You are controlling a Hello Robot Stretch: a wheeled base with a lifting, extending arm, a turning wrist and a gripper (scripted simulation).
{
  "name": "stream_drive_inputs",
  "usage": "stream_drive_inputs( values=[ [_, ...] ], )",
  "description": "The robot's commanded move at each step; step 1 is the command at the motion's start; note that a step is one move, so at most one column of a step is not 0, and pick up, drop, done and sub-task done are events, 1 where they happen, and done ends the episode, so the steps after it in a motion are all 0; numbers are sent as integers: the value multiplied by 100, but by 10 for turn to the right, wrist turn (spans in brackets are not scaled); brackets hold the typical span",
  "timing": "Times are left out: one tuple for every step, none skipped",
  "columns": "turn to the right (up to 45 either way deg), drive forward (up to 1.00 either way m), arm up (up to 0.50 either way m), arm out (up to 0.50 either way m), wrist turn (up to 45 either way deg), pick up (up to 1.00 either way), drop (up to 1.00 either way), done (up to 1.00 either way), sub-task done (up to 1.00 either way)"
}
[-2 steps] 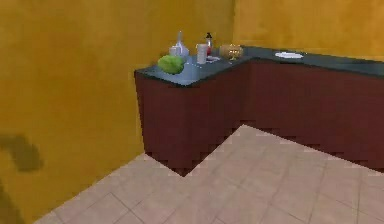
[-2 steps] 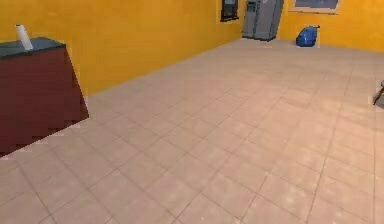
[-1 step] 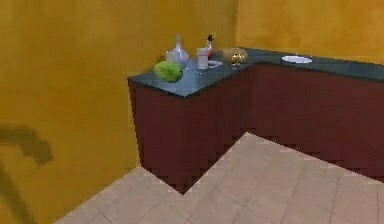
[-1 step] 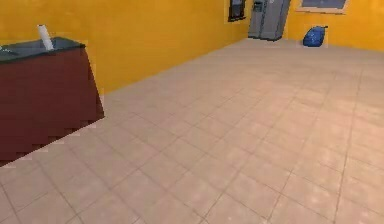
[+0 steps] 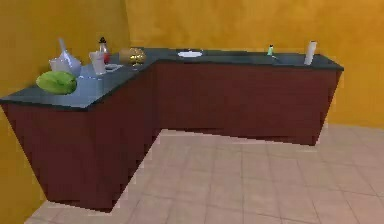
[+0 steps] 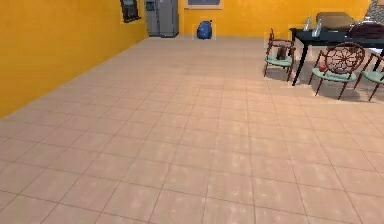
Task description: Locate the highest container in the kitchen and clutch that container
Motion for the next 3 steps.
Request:
stream_drive_inputs(
  values=[
    [0, 95, 0, 0, 0, 0, 0, 0, 0],
    [-450, 0, 0, 0, 0, 0, 0, 0, 0],
    [-450, 0, 0, 0, 0, 0, 0, 0, 0]
  ],
)
